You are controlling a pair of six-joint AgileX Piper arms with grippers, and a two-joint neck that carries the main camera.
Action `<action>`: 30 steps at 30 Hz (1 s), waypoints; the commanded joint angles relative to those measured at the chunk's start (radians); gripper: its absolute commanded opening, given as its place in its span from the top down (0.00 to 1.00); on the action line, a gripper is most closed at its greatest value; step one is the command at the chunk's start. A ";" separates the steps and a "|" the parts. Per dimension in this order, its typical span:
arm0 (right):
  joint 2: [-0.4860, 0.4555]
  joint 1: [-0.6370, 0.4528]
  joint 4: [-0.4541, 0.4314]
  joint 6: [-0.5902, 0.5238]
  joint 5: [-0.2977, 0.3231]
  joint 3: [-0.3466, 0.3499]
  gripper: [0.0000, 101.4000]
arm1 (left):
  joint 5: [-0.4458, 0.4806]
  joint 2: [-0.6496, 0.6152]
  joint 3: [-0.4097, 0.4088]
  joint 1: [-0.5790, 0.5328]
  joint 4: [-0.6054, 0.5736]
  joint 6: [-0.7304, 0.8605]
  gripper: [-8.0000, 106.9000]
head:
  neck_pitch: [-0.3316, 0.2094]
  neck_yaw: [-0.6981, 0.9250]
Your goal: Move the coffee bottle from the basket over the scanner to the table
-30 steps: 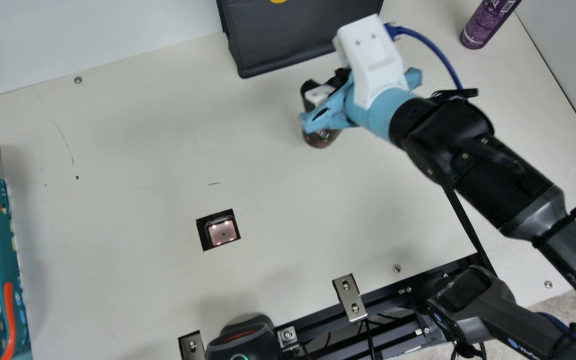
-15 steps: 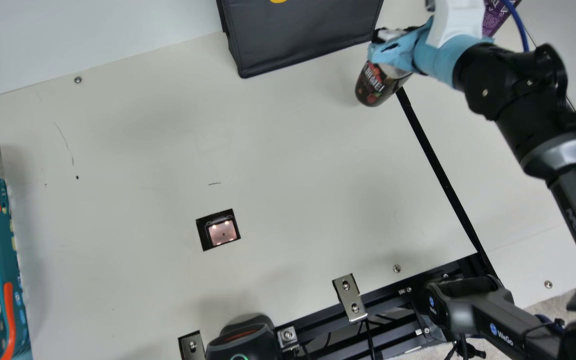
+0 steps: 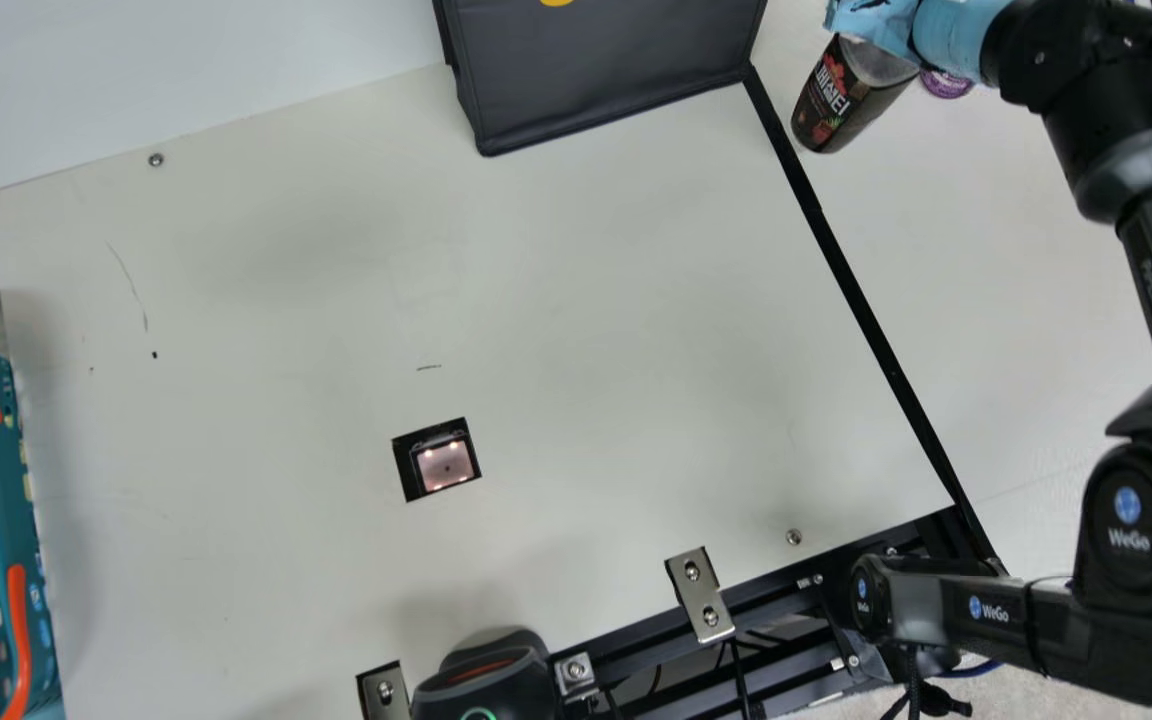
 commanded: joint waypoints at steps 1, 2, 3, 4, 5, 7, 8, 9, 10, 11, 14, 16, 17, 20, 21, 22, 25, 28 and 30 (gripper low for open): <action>0.038 0.001 -0.037 0.034 0.007 -0.045 1.00 | 0.000 0.000 0.000 0.000 0.000 0.000 0.15 | -0.030 -0.002; 0.053 0.002 -0.051 0.048 0.010 -0.062 1.00 | 0.000 0.000 0.000 0.000 0.000 0.000 0.15 | -0.030 -0.002; 0.068 0.003 -0.066 0.061 0.013 -0.078 1.00 | 0.000 0.000 0.000 0.000 0.000 0.000 0.15 | -0.030 -0.002; 0.083 0.005 -0.081 0.075 0.015 -0.094 1.00 | 0.000 0.000 0.000 0.000 0.000 0.000 0.15 | -0.030 -0.002; 0.099 0.006 -0.097 0.089 0.019 -0.111 1.00 | 0.000 0.000 0.000 0.000 0.000 0.000 0.15 | -0.030 -0.002; 0.128 0.009 -0.128 0.114 0.025 -0.141 1.00 | 0.000 0.000 0.000 0.000 0.000 0.000 0.15 | -0.030 -0.002; 0.141 0.012 -0.142 0.127 0.029 -0.156 1.00 | 0.000 0.000 0.000 0.000 0.000 0.000 0.15 | -0.030 -0.002; 0.154 0.014 -0.156 0.138 0.031 -0.169 1.00 | 0.000 0.000 0.000 0.000 0.000 0.000 0.15 | -0.030 -0.002; 0.165 0.016 -0.168 0.148 0.035 -0.182 1.00 | 0.000 0.000 0.000 0.000 0.000 0.000 0.15 | -0.030 -0.002; 0.177 0.019 -0.181 0.159 0.039 -0.195 1.00 | 0.000 0.000 0.000 0.000 0.000 0.000 0.15 | -0.030 -0.002; 0.207 0.027 -0.212 0.185 0.048 -0.226 1.00 | 0.000 0.000 0.000 0.000 0.000 0.000 0.15 | -0.030 -0.002; 0.224 0.032 -0.231 0.200 0.052 -0.241 1.00 | 0.000 0.000 0.000 0.000 0.000 0.000 0.15 | -0.030 -0.002; 0.232 0.035 -0.240 0.208 0.054 -0.249 1.00 | 0.000 0.000 0.000 0.000 0.000 0.000 0.15 | -0.030 -0.002; 0.252 0.042 -0.262 0.227 0.058 -0.263 1.00 | 0.000 0.000 0.000 0.000 0.000 0.000 0.15 | -0.030 -0.002; 0.257 0.044 -0.268 0.233 0.059 -0.266 1.00 | 0.000 0.000 0.000 0.000 0.000 0.000 0.15 | -0.030 -0.002; 0.262 0.046 -0.273 0.238 0.061 -0.269 1.00 | 0.000 0.000 0.000 0.000 0.000 0.000 0.15 | -0.030 -0.002; 0.274 0.050 -0.285 0.250 0.064 -0.275 1.00 | 0.000 0.000 0.000 0.000 0.000 0.000 0.15 | -0.030 -0.002; 0.281 0.053 -0.294 0.260 0.066 -0.275 0.95 | 0.000 0.000 0.000 0.000 0.000 0.000 0.15 | -0.030 -0.002; 0.283 0.055 -0.297 0.264 0.066 -0.273 0.89 | 0.000 0.000 0.000 0.000 0.000 0.000 0.15 | -0.030 -0.002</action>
